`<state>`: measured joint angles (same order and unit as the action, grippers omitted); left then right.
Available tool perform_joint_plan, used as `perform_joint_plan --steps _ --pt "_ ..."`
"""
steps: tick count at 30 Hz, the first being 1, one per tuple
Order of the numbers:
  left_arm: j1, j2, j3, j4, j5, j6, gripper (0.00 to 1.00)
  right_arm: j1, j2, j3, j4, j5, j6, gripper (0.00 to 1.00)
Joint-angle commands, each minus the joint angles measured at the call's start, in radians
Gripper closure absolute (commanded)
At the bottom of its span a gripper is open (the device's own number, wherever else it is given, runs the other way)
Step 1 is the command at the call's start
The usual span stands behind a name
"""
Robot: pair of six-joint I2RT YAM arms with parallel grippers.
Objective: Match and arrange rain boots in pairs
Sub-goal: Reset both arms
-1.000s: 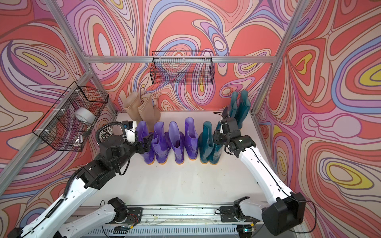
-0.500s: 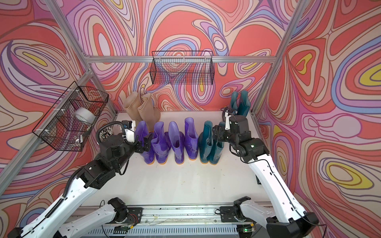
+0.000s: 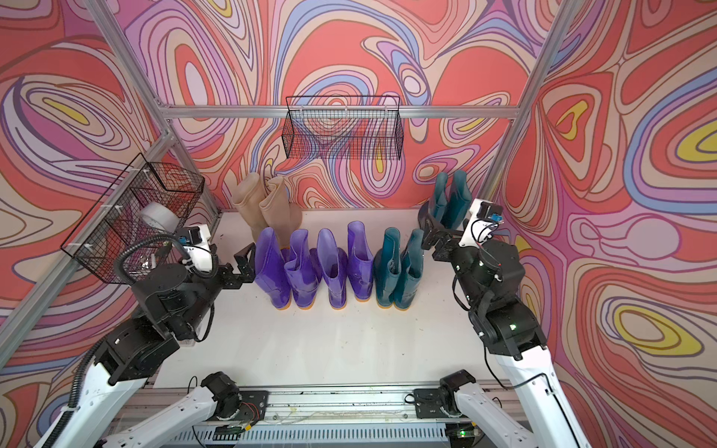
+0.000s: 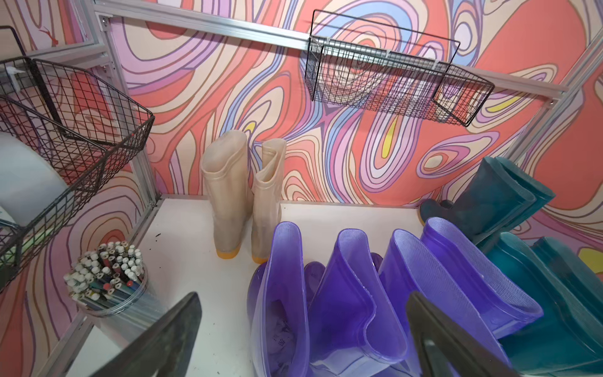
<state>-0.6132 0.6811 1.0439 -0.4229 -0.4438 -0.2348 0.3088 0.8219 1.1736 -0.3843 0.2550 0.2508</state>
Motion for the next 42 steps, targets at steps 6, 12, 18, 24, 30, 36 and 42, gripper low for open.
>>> perform_joint_plan --steps 6,12,18,24,30,36,42 --pt "0.010 -0.069 -0.217 0.277 -0.224 0.188 0.00 0.000 -0.031 -0.201 0.235 0.343 -0.136 0.02" --pt "0.143 -0.046 -0.217 0.263 -0.223 0.180 0.00 -0.196 0.040 -0.287 0.259 0.188 -0.088 0.02" --pt "0.486 0.028 -0.179 0.121 0.211 -0.027 0.00 -0.387 0.104 -0.312 0.262 0.059 -0.105 0.01" --pt "0.569 0.106 -0.262 0.151 0.189 -0.054 0.00 -0.436 0.189 -0.436 0.346 -0.045 -0.048 0.02" --pt "0.585 0.074 -0.441 0.282 0.093 -0.059 0.00 -0.436 0.208 -0.552 0.453 -0.123 0.002 0.02" --pt "0.597 0.167 -0.611 0.506 0.027 -0.093 0.00 -0.436 0.338 -0.566 0.520 -0.197 0.013 0.02" --pt "0.598 0.335 -0.834 1.040 0.107 -0.075 0.00 -0.436 0.378 -0.651 0.631 -0.256 0.020 0.02"
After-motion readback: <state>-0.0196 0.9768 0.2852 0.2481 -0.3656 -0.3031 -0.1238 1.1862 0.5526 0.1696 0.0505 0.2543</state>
